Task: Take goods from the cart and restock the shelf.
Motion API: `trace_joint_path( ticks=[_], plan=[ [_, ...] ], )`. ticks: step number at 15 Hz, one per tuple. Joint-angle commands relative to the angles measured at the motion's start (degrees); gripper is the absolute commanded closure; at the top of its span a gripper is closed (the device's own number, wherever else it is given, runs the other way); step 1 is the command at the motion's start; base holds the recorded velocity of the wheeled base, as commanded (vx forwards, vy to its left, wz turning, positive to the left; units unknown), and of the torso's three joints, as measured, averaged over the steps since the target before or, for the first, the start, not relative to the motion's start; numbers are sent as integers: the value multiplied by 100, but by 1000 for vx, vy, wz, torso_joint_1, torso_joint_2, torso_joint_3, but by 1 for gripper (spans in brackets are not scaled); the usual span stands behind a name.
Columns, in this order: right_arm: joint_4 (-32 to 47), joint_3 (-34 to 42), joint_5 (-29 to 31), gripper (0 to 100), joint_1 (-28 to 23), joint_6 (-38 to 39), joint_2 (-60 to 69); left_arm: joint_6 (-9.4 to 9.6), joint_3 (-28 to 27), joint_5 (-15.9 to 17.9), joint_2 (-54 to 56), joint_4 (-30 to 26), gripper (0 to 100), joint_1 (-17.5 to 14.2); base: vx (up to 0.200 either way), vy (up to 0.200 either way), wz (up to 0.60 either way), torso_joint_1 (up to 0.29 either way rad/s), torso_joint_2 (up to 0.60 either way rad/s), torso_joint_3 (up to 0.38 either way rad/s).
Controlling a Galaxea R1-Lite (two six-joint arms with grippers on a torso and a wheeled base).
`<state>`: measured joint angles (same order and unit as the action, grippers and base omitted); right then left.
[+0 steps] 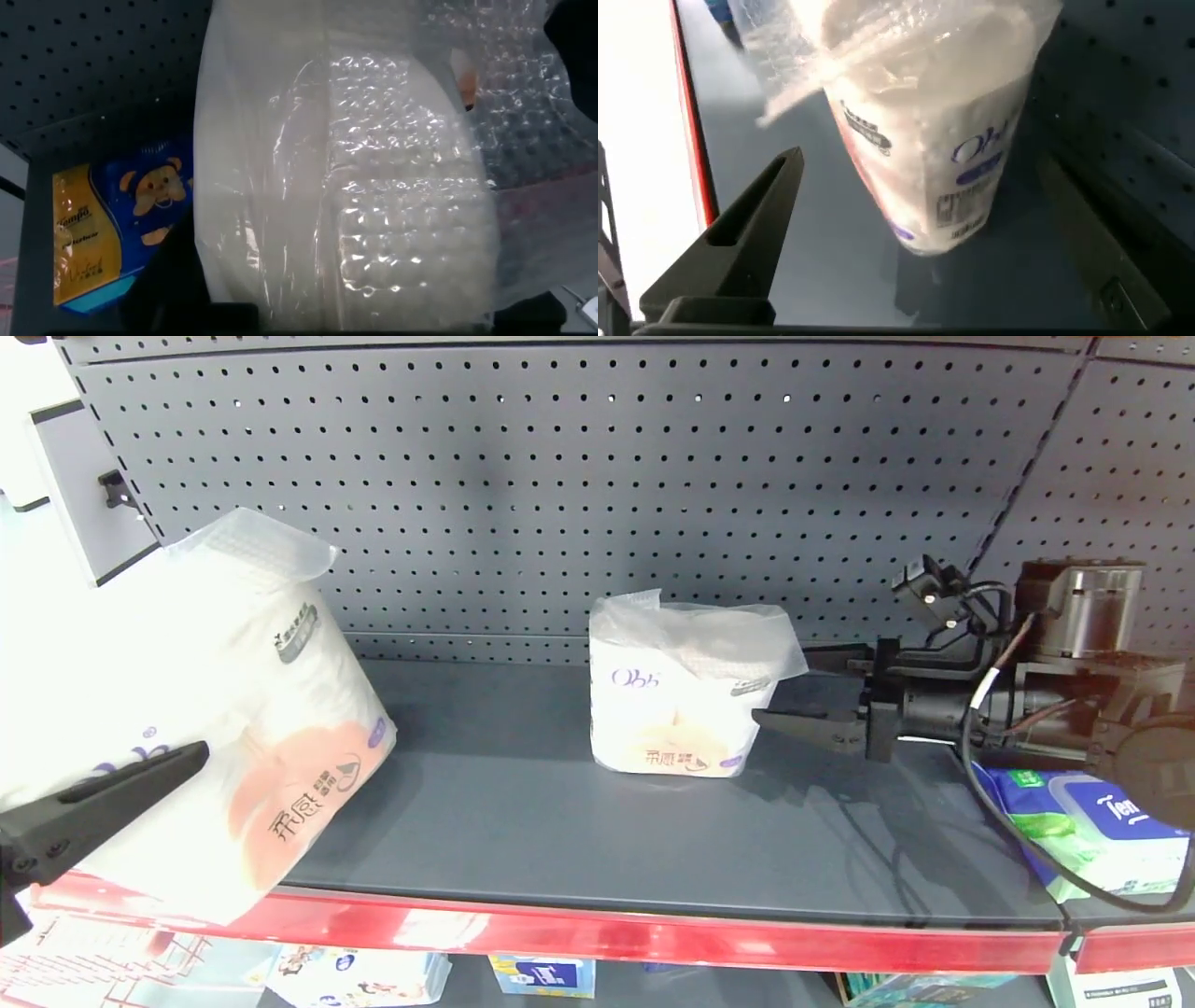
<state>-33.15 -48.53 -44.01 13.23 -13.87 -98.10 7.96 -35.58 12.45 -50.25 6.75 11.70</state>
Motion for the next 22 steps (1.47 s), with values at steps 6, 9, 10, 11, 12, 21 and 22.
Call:
trace_joint_path(
  ticks=[6, 9, 10, 11, 12, 21, 22],
  plan=[
    [-16, -702, -635, 0, 128, -89, -720, 13, -36, -14, -46, 19, 100, -1, 0, 0, 0, 0, 0, 0],
    [-16, -921, -785, 0, 277, -80, -948, 48, -54, -14, -64, 19, 100, -1, 0, 0, 0, 0, 0, 0],
    [-16, -921, -776, 0, 286, -80, -948, 48, -54, -14, -64, 19, 100, -1, 0, 0, 0, 0, 0, 0],
    [-25, -1036, -723, 0, 356, -72, -1080, 48, -54, -23, -64, 19, 100, -1, 0, 0, 0, 0, 0, 0],
    [-52, -1123, -706, 0, 356, -89, -1185, 48, -54, -23, -64, 19, 100, -1, 0, 0, 0, 0, 0, 0],
    [-52, -825, -697, 100, 541, -89, -939, 48, -54, -14, -55, 19, 100, -1, 0, 0, 0, 0, 0, 0],
    [-52, -526, -679, 100, 628, -80, -684, 48, -63, -5, -64, 19, 100, -1, 0, 0, 0, 0, 0, 0]
  ],
)
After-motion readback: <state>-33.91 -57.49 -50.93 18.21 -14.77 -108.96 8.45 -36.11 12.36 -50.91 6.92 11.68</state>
